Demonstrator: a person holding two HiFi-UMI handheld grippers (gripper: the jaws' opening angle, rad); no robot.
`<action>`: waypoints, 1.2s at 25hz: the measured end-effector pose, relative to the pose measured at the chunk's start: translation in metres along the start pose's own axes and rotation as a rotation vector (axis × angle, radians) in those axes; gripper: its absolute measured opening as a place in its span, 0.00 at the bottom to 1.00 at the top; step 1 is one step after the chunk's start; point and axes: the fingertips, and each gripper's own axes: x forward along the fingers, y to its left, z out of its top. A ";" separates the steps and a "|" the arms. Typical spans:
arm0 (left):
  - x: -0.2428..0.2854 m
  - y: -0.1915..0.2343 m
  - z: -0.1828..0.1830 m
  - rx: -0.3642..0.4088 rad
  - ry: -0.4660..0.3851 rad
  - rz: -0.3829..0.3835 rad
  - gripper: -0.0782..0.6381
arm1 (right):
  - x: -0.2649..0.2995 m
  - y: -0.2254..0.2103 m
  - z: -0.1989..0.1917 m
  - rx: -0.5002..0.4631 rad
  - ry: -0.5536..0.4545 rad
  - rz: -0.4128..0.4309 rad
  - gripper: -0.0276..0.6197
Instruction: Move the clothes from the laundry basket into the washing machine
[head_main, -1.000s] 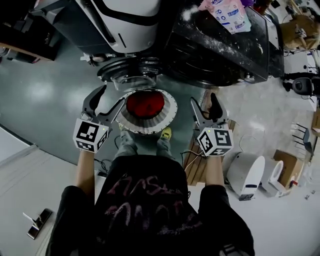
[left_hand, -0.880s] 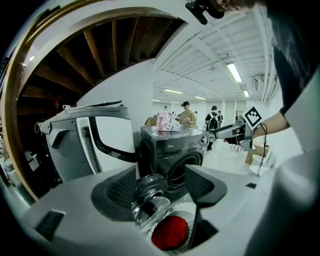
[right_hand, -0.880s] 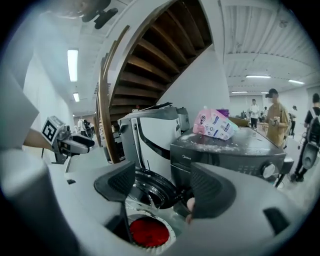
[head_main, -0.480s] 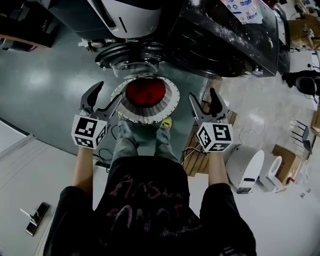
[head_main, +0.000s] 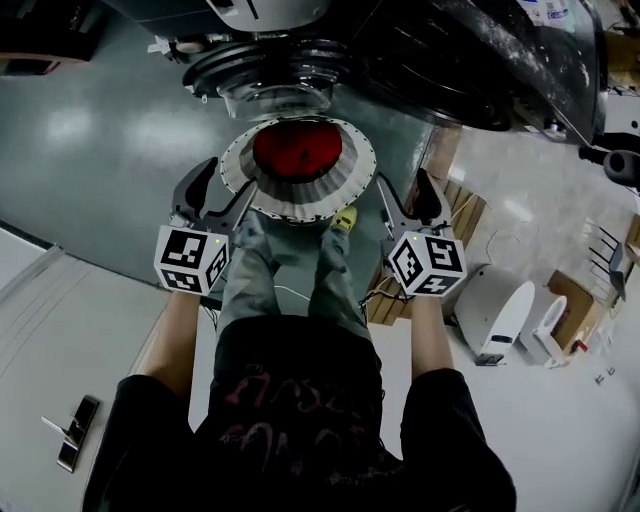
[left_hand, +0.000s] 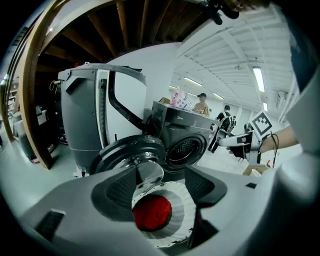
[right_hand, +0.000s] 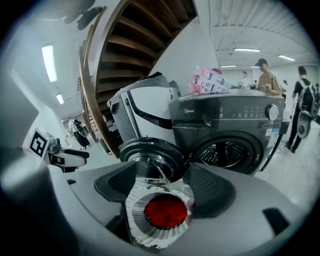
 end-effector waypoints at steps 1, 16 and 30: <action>0.006 -0.002 -0.009 -0.028 0.003 0.001 0.54 | 0.005 -0.002 -0.008 0.011 0.010 -0.005 0.57; 0.106 0.028 -0.162 -0.201 0.101 0.081 0.54 | 0.112 -0.031 -0.147 0.034 0.125 -0.014 0.52; 0.208 0.063 -0.272 -0.276 0.169 0.164 0.54 | 0.215 -0.055 -0.271 0.182 0.254 -0.034 0.52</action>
